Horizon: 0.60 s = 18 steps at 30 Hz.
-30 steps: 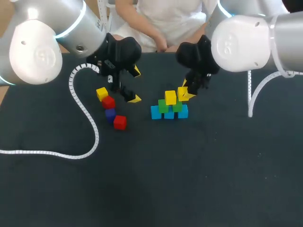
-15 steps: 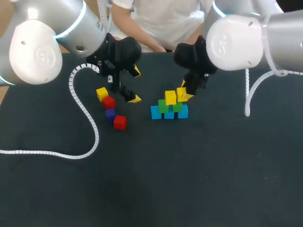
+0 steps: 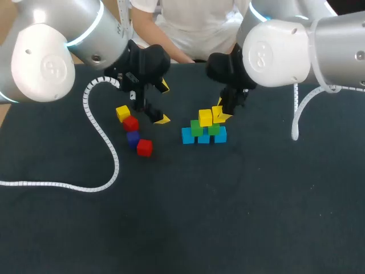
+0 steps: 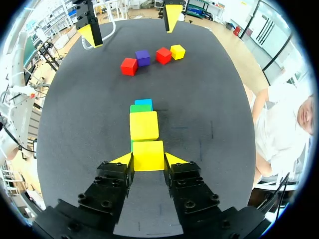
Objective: Place the blue cubes, place green cubes on the blue cubes, place the yellow cubes on the green cubes, then place the red cubes on the yellow cubes, and place purple cube on the red cubes.
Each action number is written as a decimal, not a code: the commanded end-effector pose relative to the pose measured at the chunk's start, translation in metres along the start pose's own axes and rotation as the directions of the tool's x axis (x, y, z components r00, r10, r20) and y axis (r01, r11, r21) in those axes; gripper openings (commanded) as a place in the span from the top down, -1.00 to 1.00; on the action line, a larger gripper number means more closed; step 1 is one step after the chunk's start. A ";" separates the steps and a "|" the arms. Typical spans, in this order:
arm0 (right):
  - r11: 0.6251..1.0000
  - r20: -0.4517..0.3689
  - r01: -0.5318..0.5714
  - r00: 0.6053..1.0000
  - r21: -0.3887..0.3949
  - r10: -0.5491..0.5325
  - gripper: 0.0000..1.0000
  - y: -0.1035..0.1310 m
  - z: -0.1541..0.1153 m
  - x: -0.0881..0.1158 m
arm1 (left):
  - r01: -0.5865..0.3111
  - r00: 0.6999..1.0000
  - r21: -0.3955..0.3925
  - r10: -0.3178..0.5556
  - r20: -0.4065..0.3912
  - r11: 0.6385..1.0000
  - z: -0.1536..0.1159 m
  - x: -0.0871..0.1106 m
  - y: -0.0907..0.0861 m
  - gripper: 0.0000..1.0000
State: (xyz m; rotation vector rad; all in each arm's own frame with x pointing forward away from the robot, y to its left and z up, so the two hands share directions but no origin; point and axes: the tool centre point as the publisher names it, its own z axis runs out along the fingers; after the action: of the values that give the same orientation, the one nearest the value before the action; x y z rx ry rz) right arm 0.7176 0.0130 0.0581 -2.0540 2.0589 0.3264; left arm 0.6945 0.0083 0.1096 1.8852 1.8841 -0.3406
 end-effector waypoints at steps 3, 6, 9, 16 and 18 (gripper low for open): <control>1.000 -0.007 -0.004 1.000 0.003 0.005 1.00 0.001 0.002 0.000 | 0.000 1.000 0.004 0.000 -0.004 1.000 0.000 -0.001 0.002 -1.00; 1.000 -0.008 -0.008 1.000 0.003 0.008 1.00 -0.001 0.003 0.001 | 0.000 1.000 0.004 0.000 -0.004 1.000 0.000 -0.001 0.002 -1.00; 1.000 -0.007 -0.010 1.000 0.003 0.010 1.00 -0.001 0.004 0.002 | 0.000 1.000 0.004 0.000 -0.004 1.000 0.000 -0.001 0.002 -1.00; 1.000 -0.002 -0.009 1.000 0.003 0.009 1.00 -0.002 0.004 0.000 | 0.000 1.000 0.004 0.000 -0.004 1.000 0.000 -0.001 0.002 -1.00; 1.000 0.000 -0.010 1.000 0.003 0.010 1.00 -0.002 0.004 0.000 | 0.000 1.000 0.004 0.000 -0.004 1.000 0.000 -0.001 0.002 -1.00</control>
State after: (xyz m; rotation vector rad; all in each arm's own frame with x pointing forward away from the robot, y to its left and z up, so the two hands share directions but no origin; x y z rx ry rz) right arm 0.7193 0.0139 0.0542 -2.0438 2.0702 0.3238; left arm 0.6945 0.0083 0.1096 1.8852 1.8841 -0.3406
